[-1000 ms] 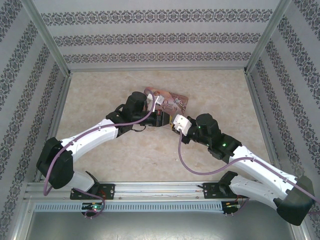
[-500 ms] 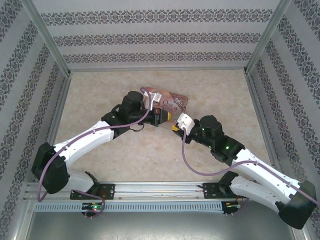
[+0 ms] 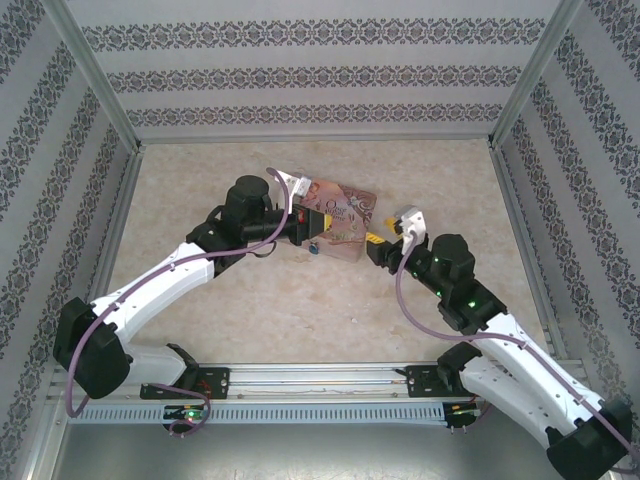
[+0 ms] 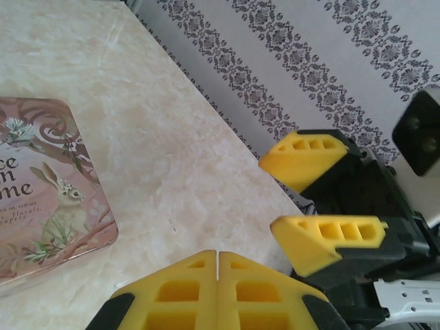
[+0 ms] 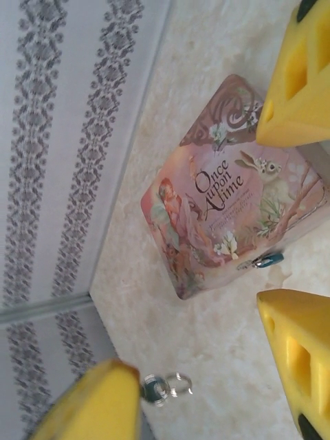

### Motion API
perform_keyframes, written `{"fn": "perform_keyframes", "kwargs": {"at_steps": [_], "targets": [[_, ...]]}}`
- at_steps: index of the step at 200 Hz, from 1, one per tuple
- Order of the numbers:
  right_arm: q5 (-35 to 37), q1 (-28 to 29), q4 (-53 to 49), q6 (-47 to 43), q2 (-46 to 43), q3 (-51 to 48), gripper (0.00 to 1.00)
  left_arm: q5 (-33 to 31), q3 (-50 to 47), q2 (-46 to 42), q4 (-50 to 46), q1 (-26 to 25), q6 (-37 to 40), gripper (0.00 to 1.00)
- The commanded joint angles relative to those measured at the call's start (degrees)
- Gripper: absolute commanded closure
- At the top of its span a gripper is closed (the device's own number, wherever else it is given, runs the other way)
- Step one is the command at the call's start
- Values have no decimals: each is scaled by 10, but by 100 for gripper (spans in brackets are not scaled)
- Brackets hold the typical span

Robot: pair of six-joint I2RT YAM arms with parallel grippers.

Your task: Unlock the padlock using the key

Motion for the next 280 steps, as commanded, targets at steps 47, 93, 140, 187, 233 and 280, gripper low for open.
{"fn": "perform_keyframes", "kwargs": {"at_steps": [47, 93, 140, 187, 233, 280], "targets": [[-70, -90, 63, 179, -76, -65, 1, 78, -15, 5, 97, 10, 21, 100], [-164, -136, 116, 266, -73, -88, 2, 108, -1, 26, 109, 10, 14, 100], [-217, -144, 168, 306, -68, -107, 2, 119, 3, 37, 115, 10, 7, 100], [-234, -145, 174, 316, -65, -105, 2, 123, 0, 39, 125, 10, -1, 100], [-285, -140, 217, 338, -38, -98, 2, 130, 0, 43, 133, 10, -8, 100], [-295, -96, 246, 339, -2, -77, 8, 135, -2, 43, 140, 10, -9, 100]]}}
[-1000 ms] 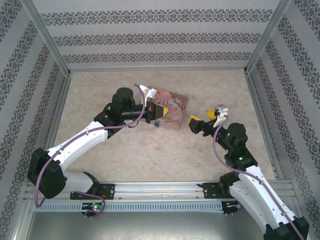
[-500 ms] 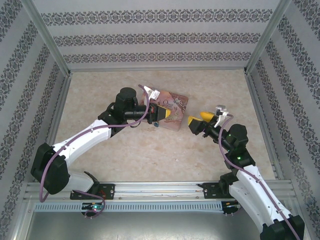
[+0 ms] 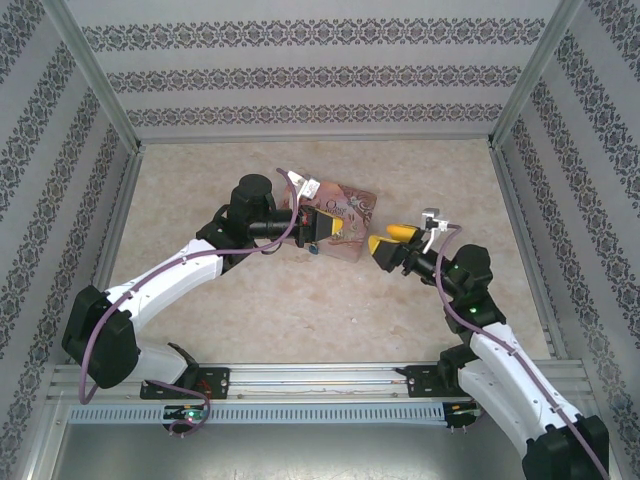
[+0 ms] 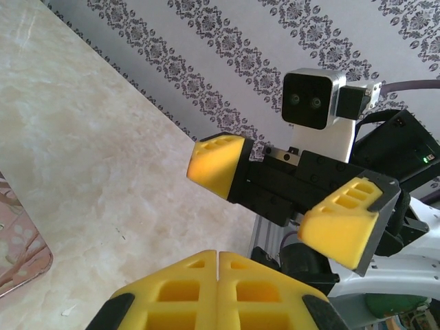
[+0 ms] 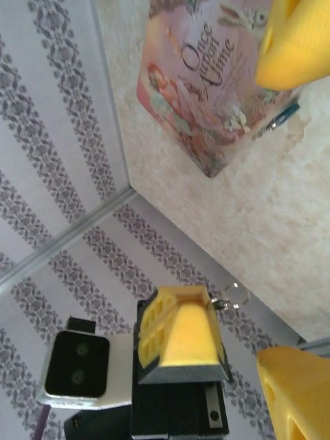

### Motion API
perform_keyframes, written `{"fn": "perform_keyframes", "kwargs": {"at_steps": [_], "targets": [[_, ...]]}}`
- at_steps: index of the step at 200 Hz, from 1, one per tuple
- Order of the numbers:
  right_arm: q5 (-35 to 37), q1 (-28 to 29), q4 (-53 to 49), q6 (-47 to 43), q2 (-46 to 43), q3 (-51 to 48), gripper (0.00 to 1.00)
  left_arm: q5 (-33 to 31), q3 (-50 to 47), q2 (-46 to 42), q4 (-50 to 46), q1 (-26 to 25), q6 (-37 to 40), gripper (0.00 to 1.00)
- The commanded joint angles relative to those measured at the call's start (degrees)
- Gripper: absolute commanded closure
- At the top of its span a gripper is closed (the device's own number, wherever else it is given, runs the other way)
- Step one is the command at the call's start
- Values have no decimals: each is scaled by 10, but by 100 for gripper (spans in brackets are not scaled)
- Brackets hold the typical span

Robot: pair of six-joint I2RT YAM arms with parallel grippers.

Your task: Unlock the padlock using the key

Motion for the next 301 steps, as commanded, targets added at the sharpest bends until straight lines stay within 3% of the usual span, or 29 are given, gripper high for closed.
{"fn": "perform_keyframes", "kwargs": {"at_steps": [1, 97, 194, 301], "targets": [[-20, 24, 42, 2, 15, 25, 9, 15, 9, 5, 38, 6, -3, 100], [-36, 100, 89, -14, 133, 83, 29, 19, 11, 8, 40, 6, 2, 100], [-51, 115, 102, -13, 181, 102, 58, 21, 14, 12, 44, 6, 5, 100], [-57, 102, 97, -19, 164, 73, 62, 16, 15, 9, 47, 6, 5, 100]]}}
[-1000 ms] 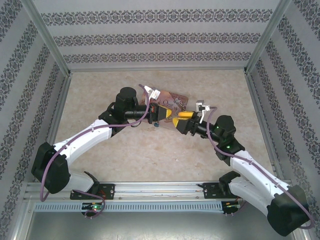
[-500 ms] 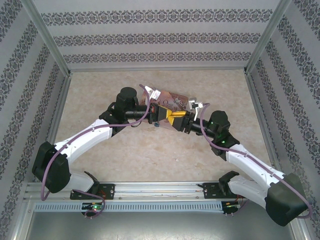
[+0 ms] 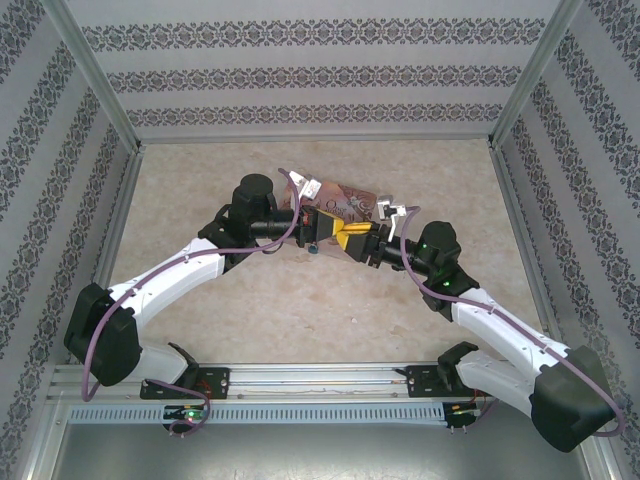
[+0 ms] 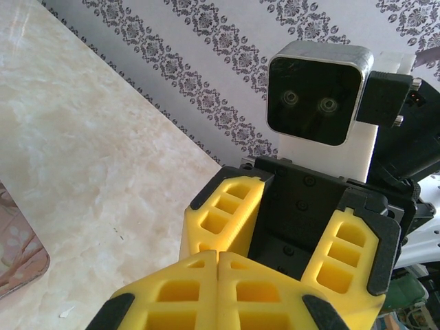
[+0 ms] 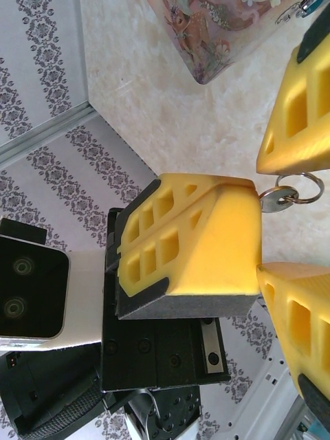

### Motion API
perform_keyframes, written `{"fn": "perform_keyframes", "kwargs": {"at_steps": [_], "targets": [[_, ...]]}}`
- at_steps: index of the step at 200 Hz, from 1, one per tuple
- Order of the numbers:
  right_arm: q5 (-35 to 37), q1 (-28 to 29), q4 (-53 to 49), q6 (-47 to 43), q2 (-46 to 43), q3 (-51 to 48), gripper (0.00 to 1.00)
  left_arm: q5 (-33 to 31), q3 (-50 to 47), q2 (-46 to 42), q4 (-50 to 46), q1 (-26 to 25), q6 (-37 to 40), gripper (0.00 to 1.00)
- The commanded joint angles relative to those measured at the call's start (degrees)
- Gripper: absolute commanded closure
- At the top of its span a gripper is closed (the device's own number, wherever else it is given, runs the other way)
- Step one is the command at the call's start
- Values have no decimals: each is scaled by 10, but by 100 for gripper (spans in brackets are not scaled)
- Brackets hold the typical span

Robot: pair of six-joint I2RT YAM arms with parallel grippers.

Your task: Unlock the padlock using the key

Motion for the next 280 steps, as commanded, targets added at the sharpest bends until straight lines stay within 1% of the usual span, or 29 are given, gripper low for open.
{"fn": "perform_keyframes", "kwargs": {"at_steps": [1, 30, 120, 153, 213, 254, 266, 280], "targets": [[-12, -7, 10, -14, -14, -14, 62, 7, 15, 1, 38, 6, 5, 100], [-11, -12, 8, -14, -20, -14, 65, 8, 15, 1, 38, 6, 4, 100], [-22, -11, 17, -15, 12, 17, 73, 10, 18, 3, 38, 6, 5, 100], [-23, -11, 19, -11, 22, 25, 80, 10, 17, 2, 39, 6, 4, 100], [-27, -14, 16, -10, 30, 22, 100, 3, 12, -3, 46, 6, 0, 100], [-24, -18, 6, -17, 22, 20, 100, -6, 9, -8, 50, 6, 0, 100], [-22, -21, -5, -24, 20, 20, 100, -10, 8, -11, 51, 6, 3, 95], [-20, -23, -18, -38, 13, 20, 100, -19, 5, -20, 51, 7, 8, 84]]}}
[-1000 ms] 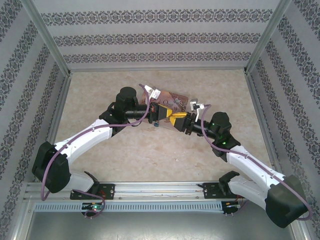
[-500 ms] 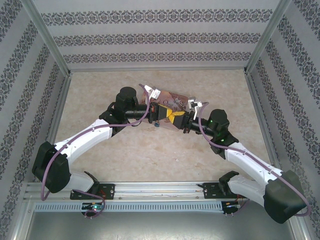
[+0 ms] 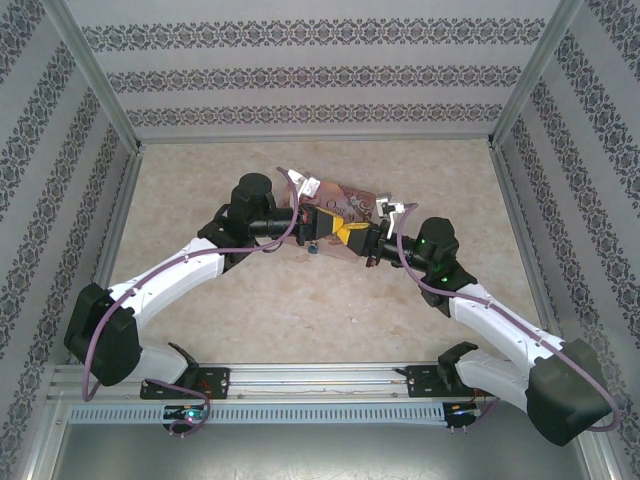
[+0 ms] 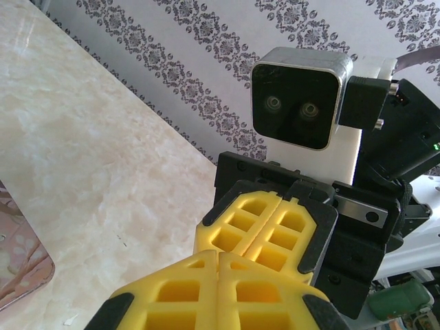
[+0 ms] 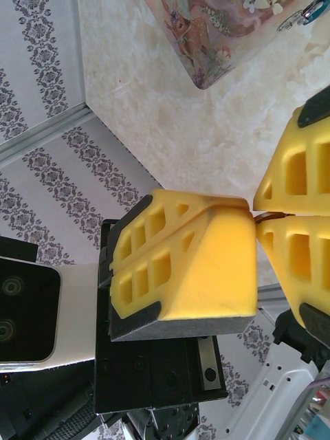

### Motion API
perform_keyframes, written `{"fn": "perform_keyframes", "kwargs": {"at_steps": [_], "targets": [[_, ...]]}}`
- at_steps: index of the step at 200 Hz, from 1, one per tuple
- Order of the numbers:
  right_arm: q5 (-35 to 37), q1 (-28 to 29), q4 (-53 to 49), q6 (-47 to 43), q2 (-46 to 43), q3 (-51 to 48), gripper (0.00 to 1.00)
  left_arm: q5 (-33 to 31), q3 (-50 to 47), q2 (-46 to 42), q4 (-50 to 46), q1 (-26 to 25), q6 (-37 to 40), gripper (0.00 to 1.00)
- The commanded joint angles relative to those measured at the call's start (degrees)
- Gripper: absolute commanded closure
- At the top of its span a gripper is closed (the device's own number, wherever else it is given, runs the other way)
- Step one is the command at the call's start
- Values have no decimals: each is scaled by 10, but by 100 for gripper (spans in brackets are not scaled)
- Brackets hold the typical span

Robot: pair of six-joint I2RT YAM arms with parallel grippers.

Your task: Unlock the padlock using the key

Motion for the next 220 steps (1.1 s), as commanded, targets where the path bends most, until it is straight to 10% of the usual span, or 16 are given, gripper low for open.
{"fn": "perform_keyframes", "kwargs": {"at_steps": [1, 128, 220], "targets": [[-2, -8, -25, -28, -12, 11, 100, -14, 5, -21, 39, 3, 8, 83], [-3, -22, -132, -167, -28, 27, 100, -111, -71, -186, -90, 28, 67, 53], [83, -20, -112, -114, 119, 72, 100, -324, -219, -276, -169, 29, 62, 41]]}}
